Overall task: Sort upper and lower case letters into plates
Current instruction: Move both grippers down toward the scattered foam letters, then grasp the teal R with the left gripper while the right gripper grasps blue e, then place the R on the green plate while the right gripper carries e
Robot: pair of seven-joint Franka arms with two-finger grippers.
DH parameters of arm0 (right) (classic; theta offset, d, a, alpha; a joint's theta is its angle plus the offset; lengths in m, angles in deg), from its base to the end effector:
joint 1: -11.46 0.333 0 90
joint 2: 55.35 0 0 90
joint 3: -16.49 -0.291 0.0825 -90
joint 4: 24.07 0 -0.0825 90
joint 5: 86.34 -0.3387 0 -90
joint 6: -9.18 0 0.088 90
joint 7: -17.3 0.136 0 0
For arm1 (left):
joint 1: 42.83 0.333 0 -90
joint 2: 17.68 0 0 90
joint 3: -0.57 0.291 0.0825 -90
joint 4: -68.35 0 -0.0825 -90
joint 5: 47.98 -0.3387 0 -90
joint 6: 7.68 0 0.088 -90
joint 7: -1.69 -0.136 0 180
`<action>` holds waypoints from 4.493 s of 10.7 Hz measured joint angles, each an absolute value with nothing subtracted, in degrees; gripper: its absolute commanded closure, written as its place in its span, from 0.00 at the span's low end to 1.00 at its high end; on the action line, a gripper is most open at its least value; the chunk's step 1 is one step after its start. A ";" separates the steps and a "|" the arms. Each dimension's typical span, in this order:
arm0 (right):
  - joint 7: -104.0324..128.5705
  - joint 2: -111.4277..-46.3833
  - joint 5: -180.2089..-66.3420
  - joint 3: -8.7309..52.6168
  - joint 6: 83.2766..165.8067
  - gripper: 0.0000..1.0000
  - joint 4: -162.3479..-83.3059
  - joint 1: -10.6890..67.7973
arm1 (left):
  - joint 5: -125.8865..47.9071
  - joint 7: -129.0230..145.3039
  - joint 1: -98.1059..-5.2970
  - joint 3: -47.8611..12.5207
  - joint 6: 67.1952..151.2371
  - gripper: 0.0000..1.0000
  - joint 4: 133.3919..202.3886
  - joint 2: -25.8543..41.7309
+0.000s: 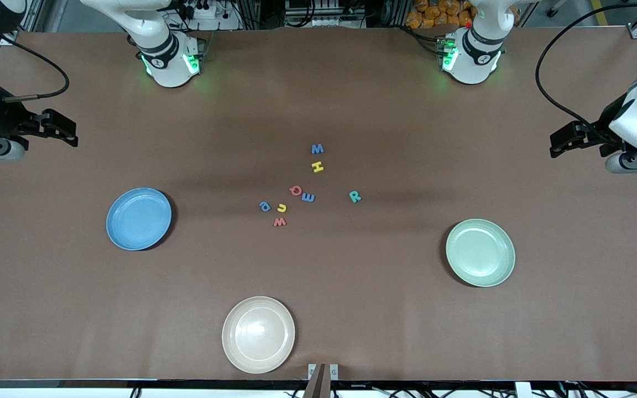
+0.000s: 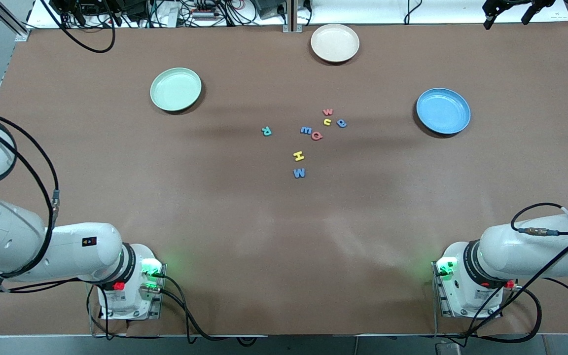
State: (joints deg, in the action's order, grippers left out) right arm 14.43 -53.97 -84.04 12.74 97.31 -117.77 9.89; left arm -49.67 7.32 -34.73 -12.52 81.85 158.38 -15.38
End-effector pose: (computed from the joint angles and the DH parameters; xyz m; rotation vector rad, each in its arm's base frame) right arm 0.4949 0.0136 0.5527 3.0952 0.1366 -0.1138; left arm 0.5155 -0.0389 0.5495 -3.1160 -0.0166 0.0713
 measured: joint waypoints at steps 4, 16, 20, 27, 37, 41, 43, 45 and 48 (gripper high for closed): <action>14.43 -53.98 -84.19 12.74 97.38 0.00 -118.12 9.91 | -49.67 7.32 -34.88 -12.61 81.85 0.00 158.33 -15.38; 14.52 -78.35 -91.28 4.10 123.76 0.00 -119.74 21.94 | -46.97 29.11 -49.74 -14.94 105.14 0.00 170.34 -4.92; 15.34 -84.39 -85.88 3.26 130.10 0.00 -119.78 26.18 | -46.97 38.35 -55.25 -14.95 114.42 0.00 172.78 0.30; 23.77 -89.18 -85.03 3.14 141.00 0.00 -126.05 30.09 | -51.93 43.77 -61.96 -14.91 122.74 0.00 171.83 9.29; 24.75 -90.46 -82.96 3.69 148.07 0.00 -132.03 31.98 | -53.77 55.19 -67.30 -14.81 126.38 0.00 168.96 19.50; 24.80 -91.36 -78.61 3.68 150.95 0.00 -132.15 32.02 | -54.88 61.18 -67.85 -14.80 127.36 0.00 169.75 20.17; 24.80 -92.06 -77.98 3.67 151.55 0.00 -132.19 32.05 | -54.88 62.58 -67.86 -14.75 131.42 0.00 171.86 20.52; 25.12 -92.06 -77.95 3.62 151.60 0.03 -132.20 32.09 | -54.88 62.97 -67.98 -14.74 132.50 0.04 172.68 20.98; 25.97 -92.06 -77.92 3.61 151.61 0.19 -132.23 32.12 | -54.88 63.74 -68.75 -14.74 132.60 0.15 173.46 21.12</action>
